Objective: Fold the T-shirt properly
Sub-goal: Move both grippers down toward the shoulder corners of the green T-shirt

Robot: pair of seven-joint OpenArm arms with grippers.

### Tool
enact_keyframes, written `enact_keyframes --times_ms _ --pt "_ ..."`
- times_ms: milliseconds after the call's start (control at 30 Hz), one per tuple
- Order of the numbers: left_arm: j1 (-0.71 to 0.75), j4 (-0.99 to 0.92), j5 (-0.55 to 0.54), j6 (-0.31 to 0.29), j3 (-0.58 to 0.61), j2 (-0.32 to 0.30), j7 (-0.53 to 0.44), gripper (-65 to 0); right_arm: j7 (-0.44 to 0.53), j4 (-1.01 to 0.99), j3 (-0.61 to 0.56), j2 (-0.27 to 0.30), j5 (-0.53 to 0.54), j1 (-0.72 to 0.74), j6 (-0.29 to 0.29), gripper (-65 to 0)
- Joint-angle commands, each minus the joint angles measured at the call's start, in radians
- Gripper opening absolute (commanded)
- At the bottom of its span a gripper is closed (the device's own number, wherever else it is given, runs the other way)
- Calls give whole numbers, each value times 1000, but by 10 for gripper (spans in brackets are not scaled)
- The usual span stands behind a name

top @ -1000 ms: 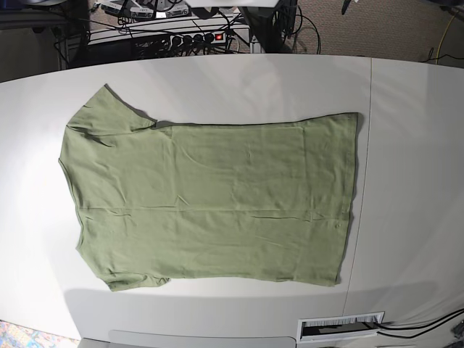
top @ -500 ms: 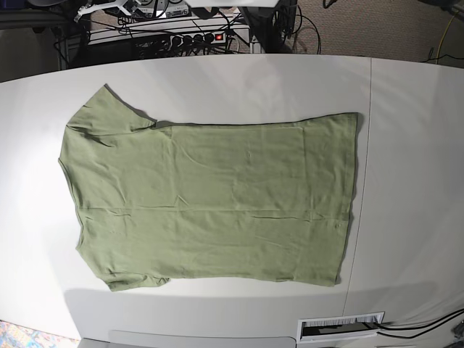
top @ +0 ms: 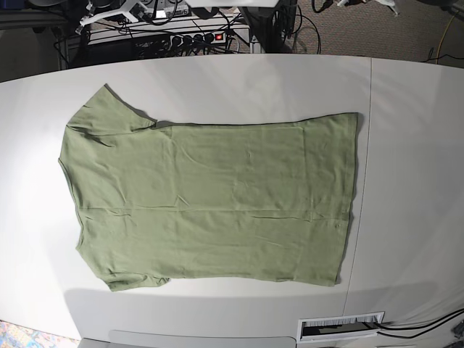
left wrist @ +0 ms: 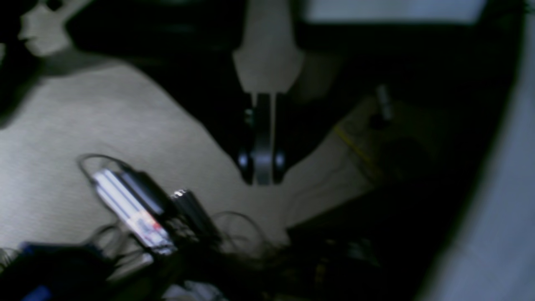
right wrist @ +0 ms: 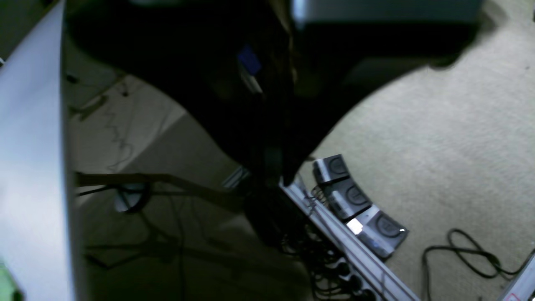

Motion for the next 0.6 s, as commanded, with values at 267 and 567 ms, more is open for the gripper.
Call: enact_keyframes --times_ms 267,567 --pt "10 137 93 11 -1 -37 24 -650 -77 152 6 12 -103 -13 -11 -650" --pt "-87 172 122 6 -1 -38 24 -650 -138 284 6 11 -221 -13 -26 -650"
